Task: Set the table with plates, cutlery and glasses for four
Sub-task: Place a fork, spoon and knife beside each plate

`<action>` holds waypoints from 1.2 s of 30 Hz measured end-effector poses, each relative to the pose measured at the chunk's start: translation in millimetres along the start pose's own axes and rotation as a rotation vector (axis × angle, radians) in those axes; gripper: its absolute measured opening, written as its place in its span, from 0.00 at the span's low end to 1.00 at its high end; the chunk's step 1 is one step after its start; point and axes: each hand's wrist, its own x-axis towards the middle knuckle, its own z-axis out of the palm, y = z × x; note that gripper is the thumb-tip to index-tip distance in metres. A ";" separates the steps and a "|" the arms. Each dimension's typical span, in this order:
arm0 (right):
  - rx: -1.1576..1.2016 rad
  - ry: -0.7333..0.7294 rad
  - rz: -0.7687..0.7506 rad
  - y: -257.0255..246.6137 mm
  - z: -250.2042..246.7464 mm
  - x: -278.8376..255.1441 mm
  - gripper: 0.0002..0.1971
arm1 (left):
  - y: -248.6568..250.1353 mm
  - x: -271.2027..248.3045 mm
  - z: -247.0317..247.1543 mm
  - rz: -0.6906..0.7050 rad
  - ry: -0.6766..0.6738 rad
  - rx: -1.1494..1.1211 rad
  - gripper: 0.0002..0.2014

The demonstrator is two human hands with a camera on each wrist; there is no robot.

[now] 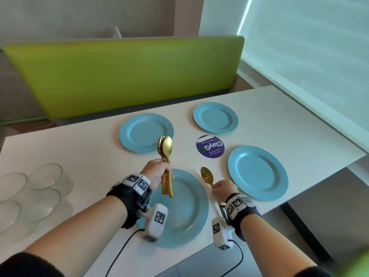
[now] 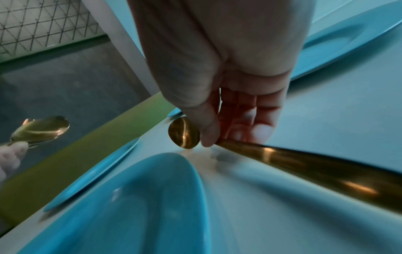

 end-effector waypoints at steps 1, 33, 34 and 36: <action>0.003 -0.008 0.000 -0.1 1.5 1.1 0.13 | -0.6 0.8 0.0 0.001 0.001 -0.004 0.09; 0.026 0.212 -0.021 -7.3 -5.5 -4.5 0.10 | -8.8 -1.5 -20.4 0.050 -0.122 0.122 0.10; 0.039 0.229 -0.037 -9.2 -13.7 -6.6 0.10 | -6.7 -3.1 -18.7 0.057 -0.142 0.135 0.08; 0.084 0.262 -0.062 -14.2 -29.2 -13.5 0.10 | -3.3 -5.4 -12.3 0.070 -0.172 0.162 0.06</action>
